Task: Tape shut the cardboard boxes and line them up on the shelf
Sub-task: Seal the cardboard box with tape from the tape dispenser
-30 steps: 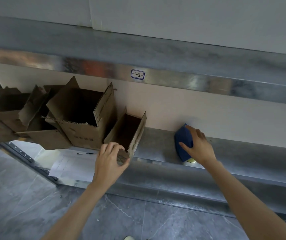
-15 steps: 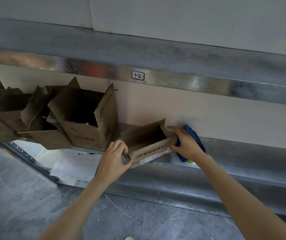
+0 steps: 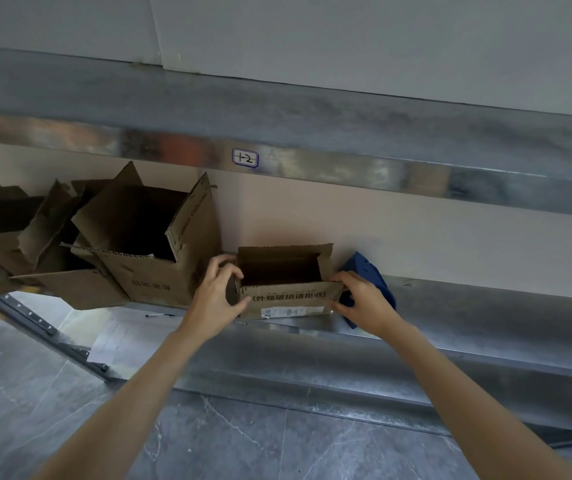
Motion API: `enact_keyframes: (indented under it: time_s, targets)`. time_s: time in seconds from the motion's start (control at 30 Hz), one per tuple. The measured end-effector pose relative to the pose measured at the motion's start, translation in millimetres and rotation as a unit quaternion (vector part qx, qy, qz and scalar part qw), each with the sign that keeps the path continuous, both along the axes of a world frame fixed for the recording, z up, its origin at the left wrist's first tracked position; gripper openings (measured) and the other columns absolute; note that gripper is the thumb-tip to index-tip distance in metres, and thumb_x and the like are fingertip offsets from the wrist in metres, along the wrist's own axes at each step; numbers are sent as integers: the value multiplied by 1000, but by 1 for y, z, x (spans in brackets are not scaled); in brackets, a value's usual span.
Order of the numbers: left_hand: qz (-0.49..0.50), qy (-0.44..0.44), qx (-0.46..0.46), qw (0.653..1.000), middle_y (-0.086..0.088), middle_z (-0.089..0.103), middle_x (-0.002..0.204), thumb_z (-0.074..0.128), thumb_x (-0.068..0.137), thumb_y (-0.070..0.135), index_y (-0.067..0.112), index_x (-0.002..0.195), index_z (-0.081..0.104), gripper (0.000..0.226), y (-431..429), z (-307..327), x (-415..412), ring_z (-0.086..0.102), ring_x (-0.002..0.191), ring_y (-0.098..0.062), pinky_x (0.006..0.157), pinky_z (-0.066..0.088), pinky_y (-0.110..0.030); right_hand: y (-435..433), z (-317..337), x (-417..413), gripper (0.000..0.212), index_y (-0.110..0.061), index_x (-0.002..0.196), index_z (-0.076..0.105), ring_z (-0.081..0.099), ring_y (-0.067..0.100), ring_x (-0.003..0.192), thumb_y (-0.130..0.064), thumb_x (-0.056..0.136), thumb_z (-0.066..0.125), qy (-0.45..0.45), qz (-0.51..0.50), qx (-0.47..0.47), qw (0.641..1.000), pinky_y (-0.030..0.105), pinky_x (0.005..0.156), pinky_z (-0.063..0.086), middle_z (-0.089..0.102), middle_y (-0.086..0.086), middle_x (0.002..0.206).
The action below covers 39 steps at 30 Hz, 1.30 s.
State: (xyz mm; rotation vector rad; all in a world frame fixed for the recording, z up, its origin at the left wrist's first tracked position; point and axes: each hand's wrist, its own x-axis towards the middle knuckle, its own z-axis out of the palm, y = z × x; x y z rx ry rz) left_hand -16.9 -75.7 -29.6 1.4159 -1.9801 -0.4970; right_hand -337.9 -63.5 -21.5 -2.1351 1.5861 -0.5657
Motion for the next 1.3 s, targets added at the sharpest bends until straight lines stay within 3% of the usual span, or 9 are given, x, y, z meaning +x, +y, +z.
enact_keyframes:
  time_s: [0.3,0.63,0.77,0.83,0.97,1.13,1.3]
  targets:
    - [-18,30,20,999,8,44,129,78,80,39,23,112,55,43,-26,3,1,53,115,-13,97,53,-41,-3,7,1,32,-17,117,61,59,11,95,-20,87,71,4,-21,-15,1000,33,81,56,59,-3,117]
    - [-3,131,41,991,5,51,118,74,86,22,13,120,57,39,-38,-5,0,57,109,-16,91,54,-45,-11,15,24,17,-24,90,67,57,5,80,-39,93,60,-56,-110,-1,992,34,69,51,60,-10,92]
    - [-23,153,56,986,7,51,120,74,86,19,16,125,53,43,-37,-9,0,56,115,-17,94,53,-47,-14,14,28,14,-21,93,67,61,10,83,-32,94,59,-71,-158,26,985,38,73,53,63,-6,93]
    - [-34,161,62,984,6,50,123,74,86,18,16,127,52,47,-36,-10,1,56,116,-17,95,52,-47,-13,14,29,6,-27,97,65,63,9,89,-27,94,60,-90,-162,46,982,35,77,54,65,-7,98]
    - [-58,156,69,984,13,47,126,75,85,21,21,132,51,53,-34,-12,6,53,120,-13,98,52,-45,-11,15,29,26,-31,107,63,62,10,98,-14,89,58,-114,-135,94,980,36,85,54,66,-7,106]
    - [-83,159,64,982,14,48,132,76,84,22,30,135,49,58,-30,-16,9,49,120,-2,95,51,-27,-9,16,29,44,-35,120,58,57,14,107,-32,77,47,-92,-122,139,978,26,88,47,61,-7,119]
    - [-95,152,84,980,15,46,133,76,84,23,33,135,48,59,-28,-17,10,48,121,1,93,48,-15,-11,14,27,57,-34,132,51,47,13,117,-34,75,46,-77,-111,159,978,26,92,41,51,-10,132]
